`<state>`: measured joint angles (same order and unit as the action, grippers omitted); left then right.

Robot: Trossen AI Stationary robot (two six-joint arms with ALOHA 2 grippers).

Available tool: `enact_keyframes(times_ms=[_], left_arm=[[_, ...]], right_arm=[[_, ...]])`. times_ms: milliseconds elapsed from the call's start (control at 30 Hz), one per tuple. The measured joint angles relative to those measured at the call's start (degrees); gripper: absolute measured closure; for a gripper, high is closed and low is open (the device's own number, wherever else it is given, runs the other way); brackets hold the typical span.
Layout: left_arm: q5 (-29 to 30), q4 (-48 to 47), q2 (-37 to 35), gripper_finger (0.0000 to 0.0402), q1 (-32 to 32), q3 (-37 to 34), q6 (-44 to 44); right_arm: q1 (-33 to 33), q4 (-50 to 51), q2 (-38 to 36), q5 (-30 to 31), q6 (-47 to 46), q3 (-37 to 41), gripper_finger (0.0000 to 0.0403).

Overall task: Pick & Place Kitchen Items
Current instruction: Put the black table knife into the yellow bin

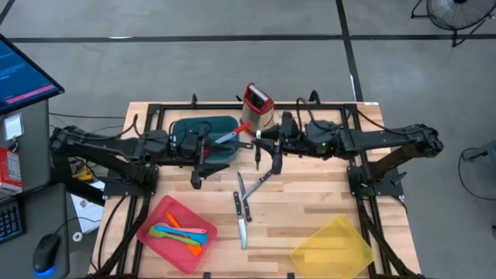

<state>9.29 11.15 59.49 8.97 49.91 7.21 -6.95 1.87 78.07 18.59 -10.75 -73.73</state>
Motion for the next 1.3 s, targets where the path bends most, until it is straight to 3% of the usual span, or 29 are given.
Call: enact_keyframes(times_ms=[333, 800, 1100, 1300], left_arm=[[0.37, -12.79, -4.06, 0.02, 0.45, -0.04, 9.12], [0.62, -13.76, -5.91, 0.0233, 2.66, -0.07, 9.79], [0.56, -13.76, -5.89, 0.0239, 4.36, -0.07, 9.79], [0.53, -13.78, -5.89, 0.0239, 4.66, -0.07, 9.79]], right_arm=[[-0.87, 25.98, -0.05, -0.56, -16.07, 0.0, 0.0316], [-3.01, 58.09, -0.03, -10.44, -52.52, 0.0, 0.0316], [-14.47, 61.03, -0.03, -11.93, -62.97, 0.0, 0.0316], [-25.13, 56.92, 3.08, -10.3, -55.41, 0.0, 0.0316]])
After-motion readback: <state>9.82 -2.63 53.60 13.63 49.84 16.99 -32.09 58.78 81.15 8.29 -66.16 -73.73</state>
